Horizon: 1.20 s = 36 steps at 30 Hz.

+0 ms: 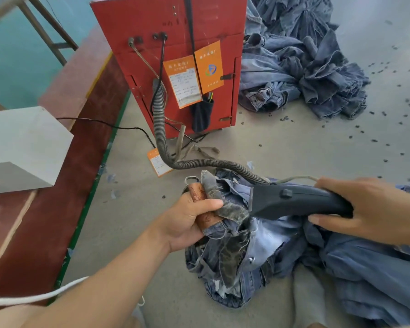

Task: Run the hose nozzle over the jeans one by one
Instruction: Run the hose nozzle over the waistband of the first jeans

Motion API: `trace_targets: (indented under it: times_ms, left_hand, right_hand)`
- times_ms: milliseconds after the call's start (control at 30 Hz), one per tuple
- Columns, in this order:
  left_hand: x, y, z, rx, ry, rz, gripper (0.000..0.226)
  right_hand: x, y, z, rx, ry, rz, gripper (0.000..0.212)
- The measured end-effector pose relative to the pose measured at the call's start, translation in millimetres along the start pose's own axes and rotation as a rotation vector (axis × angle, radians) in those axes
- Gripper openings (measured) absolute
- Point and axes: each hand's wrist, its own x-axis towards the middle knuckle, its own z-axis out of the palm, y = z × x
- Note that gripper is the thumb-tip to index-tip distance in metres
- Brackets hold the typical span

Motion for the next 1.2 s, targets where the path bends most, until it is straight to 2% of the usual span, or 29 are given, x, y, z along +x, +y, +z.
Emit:
trace_targets:
  times_ms: [67,133,267,367,467,567,733,767,900,1100,1133,1200]
  left_hand:
    - [1,1,4,0.012,0.011,0.016,0.039]
    - [1,2,7,0.060,-0.040,0.010,0.029]
    - [1,-3,7,0.025,-0.149,-0.014,0.041]
    - [4,0,5,-0.052,-0.047,-0.023,0.036]
    - [5,-1,1,-0.061,0.040,-0.024,0.033]
    - [3,-3,0,-0.101,0.051,0.015,0.037]
    - [0,1,-1,-0.058,0.084,0.082,0.035]
    - [0,1,0,-0.068,0.090,0.091,0.035]
    - [-4,-1,-2,-0.097,0.076,0.088,0.035]
    - [-12,-13,-4,0.048,0.117,0.011,0.038]
    - [-12,-15,-5,0.051,0.139,0.011,0.036]
    - [-12,-14,-6,0.056,0.205,0.013,0.036]
  right_hand:
    - [0,-3,-2,-0.001,-0.003,-0.003,0.033]
    - [6,-11,6,-0.021,-0.007,-0.010,0.031]
    - [25,-23,19,-0.015,0.154,-0.013,0.034]
    - [22,-15,4,0.008,0.249,0.005,0.027]
    - [13,-13,-5,-0.049,0.140,-0.015,0.036]
    - [21,-18,14,-0.214,0.063,-0.020,0.047]
    - [36,-23,16,-0.123,0.355,0.026,0.032]
    - [33,-21,12,-0.106,0.347,0.019,0.032]
    - [20,-26,15,-0.202,0.108,-0.034,0.036]
    - [44,-36,21,-0.117,0.316,0.086,0.032]
    - [42,-31,15,-0.081,0.314,0.095,0.029]
    - [32,-26,7,-0.046,0.201,0.072,0.024]
